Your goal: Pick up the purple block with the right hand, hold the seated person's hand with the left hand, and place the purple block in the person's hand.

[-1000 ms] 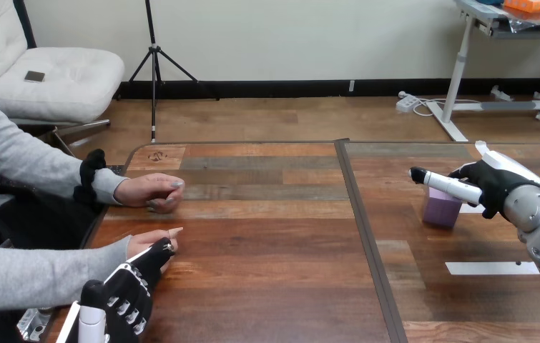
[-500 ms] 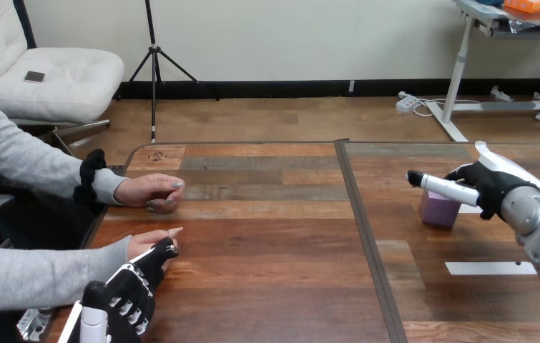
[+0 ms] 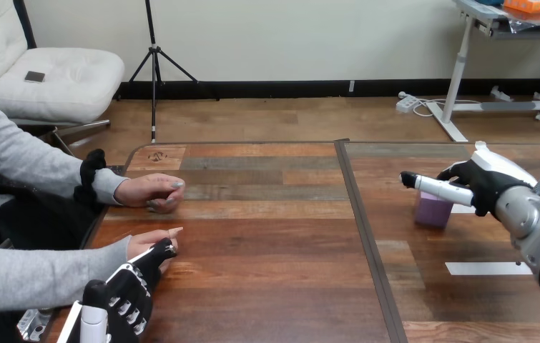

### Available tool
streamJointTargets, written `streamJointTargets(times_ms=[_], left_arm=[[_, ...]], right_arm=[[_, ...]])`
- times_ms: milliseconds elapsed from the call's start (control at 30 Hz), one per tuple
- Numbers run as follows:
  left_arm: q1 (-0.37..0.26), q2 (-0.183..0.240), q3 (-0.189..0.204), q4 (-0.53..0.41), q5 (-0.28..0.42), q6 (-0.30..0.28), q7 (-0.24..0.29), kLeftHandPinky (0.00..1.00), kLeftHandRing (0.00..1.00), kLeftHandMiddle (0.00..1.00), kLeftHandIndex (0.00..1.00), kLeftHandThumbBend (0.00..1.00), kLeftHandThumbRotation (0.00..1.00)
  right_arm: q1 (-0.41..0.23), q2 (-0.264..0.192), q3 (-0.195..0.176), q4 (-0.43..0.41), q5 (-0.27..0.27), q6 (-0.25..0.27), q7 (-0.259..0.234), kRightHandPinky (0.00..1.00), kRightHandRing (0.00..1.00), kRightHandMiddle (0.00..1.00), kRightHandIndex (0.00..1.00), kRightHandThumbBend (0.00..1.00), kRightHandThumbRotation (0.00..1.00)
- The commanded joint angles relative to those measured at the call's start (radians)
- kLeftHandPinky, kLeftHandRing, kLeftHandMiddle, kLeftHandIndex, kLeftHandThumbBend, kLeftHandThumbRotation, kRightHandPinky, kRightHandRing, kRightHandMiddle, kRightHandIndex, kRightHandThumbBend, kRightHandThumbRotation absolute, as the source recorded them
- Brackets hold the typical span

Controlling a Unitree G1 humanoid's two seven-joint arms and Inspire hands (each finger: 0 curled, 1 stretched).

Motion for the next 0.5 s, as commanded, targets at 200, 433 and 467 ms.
streamJointTargets(times_ms=[200, 433, 467], left_arm=[[-0.040, -0.027, 0.004, -0.029, 0.018, -0.036, 0.010, 1.00, 0.97, 0.90, 0.73, 0.81, 1.00], [-0.039, -0.026, 0.002, -0.033, 0.022, -0.031, 0.016, 1.00, 0.97, 0.90, 0.73, 0.82, 1.00], [-0.039, -0.025, 0.001, -0.035, 0.023, -0.030, 0.017, 1.00, 0.97, 0.90, 0.73, 0.82, 1.00]], right_arm=[[0.047, 0.028, 0.020, -0.005, -0.003, -0.048, 0.038, 0.60, 0.74, 0.79, 0.82, 0.86, 1.00], [0.048, 0.018, 0.024, -0.009, -0.007, -0.080, 0.038, 0.68, 0.78, 0.82, 0.85, 0.88, 1.00], [0.049, 0.017, 0.025, -0.010, -0.008, -0.085, 0.036, 0.68, 0.77, 0.82, 0.86, 0.88, 1.00]])
